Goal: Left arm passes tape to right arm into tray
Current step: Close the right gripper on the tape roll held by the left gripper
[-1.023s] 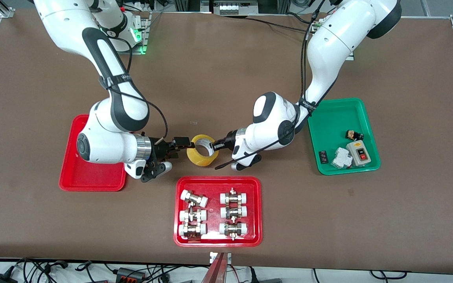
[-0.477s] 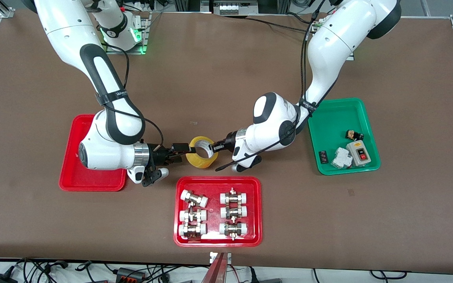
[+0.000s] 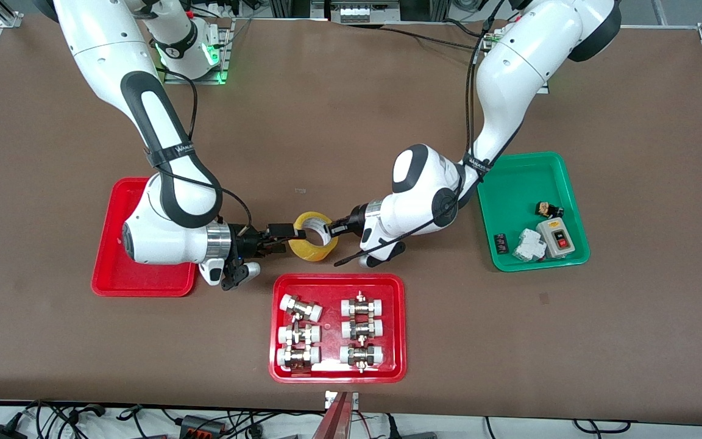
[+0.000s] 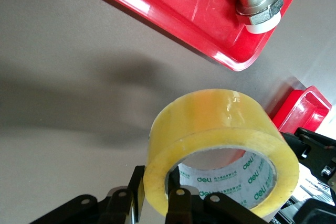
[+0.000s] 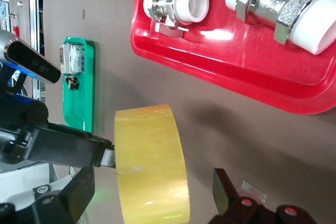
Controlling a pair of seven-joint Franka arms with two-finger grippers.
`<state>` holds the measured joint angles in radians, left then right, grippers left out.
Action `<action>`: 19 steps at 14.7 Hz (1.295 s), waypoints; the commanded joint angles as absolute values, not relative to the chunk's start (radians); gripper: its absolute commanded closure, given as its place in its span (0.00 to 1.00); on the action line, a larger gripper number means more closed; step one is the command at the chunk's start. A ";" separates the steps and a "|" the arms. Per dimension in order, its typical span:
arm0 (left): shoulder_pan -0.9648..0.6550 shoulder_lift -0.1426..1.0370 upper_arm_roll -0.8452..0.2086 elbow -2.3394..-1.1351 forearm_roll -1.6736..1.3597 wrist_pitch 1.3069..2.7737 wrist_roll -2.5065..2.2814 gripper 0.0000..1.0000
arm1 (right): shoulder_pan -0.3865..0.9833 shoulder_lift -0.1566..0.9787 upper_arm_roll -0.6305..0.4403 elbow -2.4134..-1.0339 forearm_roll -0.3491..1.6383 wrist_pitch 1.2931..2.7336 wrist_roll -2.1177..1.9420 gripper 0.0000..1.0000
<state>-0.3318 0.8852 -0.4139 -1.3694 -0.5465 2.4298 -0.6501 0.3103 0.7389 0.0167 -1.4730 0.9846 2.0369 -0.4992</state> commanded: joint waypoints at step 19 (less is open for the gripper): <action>-0.319 0.887 -0.407 -1.336 -0.557 2.418 -0.640 0.04 | 0.304 0.762 0.021 -1.459 1.055 2.025 -0.537 0.71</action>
<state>-0.3284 0.8860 -0.4095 -1.3670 -0.5466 2.4283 -0.6487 0.3101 0.7514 0.0171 -1.4724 1.0392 2.0341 -0.5219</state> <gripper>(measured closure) 0.784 0.445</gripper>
